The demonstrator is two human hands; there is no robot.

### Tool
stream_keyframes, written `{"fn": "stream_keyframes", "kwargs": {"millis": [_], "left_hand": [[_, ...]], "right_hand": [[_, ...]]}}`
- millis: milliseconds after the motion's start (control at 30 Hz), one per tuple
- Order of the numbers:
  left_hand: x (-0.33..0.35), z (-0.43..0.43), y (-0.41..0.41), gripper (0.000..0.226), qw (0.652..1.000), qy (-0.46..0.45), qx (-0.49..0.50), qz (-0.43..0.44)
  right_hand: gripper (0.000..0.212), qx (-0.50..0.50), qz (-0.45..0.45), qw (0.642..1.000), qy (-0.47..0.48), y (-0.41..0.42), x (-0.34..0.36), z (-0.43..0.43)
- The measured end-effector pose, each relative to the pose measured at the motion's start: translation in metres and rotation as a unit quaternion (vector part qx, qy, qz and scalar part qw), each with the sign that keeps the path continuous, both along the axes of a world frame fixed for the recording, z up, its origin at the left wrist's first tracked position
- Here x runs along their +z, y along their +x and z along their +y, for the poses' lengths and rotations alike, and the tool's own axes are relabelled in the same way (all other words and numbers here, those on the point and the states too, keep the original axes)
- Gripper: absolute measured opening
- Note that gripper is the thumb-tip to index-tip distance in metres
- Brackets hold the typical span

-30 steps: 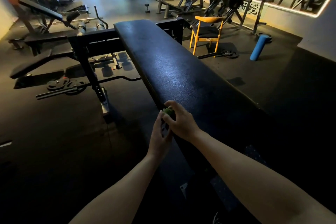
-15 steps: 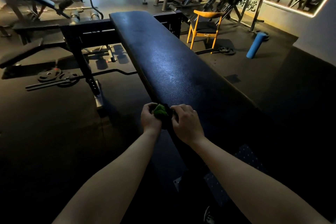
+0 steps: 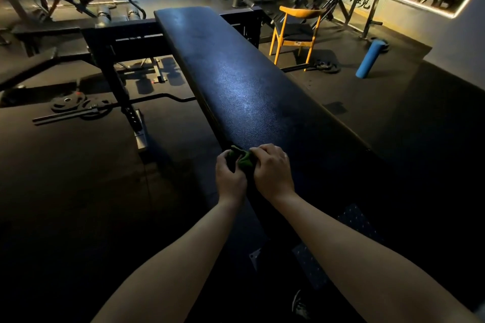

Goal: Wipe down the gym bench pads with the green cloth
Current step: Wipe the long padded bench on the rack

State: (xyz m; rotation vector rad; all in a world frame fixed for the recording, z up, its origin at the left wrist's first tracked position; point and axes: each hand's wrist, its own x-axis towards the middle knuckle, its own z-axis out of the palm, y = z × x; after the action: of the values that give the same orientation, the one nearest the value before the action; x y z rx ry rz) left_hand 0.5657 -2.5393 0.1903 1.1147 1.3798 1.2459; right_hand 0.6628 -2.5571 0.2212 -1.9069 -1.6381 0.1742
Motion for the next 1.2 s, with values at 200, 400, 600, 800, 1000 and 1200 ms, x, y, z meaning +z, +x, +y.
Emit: {"fn": "stream_keyframes", "kwargs": {"millis": [200,400,600,800,1000,1200], "left_hand": [[0.000,0.019,-0.008,0.041,0.998,-0.026,0.063,-0.010],[0.011,0.050,-0.001,0.039,0.996,-0.065,0.029,-0.048],[0.003,0.036,0.008,0.023,0.998,-0.059,0.002,0.009],[0.008,0.005,0.009,0.015,0.997,-0.067,-0.001,0.044],[0.004,-0.040,0.014,0.017,0.997,-0.060,0.026,0.043],[0.011,-0.077,0.018,0.018,0.995,-0.069,0.035,0.066]], "right_hand": [[0.035,0.001,-0.001,1.000,0.008,0.000,-0.002,0.001],[0.031,0.007,-0.006,1.000,0.009,0.000,-0.001,0.002],[0.033,0.009,0.030,0.999,0.024,0.002,-0.002,0.005],[0.032,0.007,0.115,0.993,0.009,0.009,0.008,0.001],[0.038,0.099,0.063,0.992,-0.047,0.032,0.018,-0.015],[0.034,0.109,-0.057,0.992,-0.008,0.043,0.003,-0.040]]}}
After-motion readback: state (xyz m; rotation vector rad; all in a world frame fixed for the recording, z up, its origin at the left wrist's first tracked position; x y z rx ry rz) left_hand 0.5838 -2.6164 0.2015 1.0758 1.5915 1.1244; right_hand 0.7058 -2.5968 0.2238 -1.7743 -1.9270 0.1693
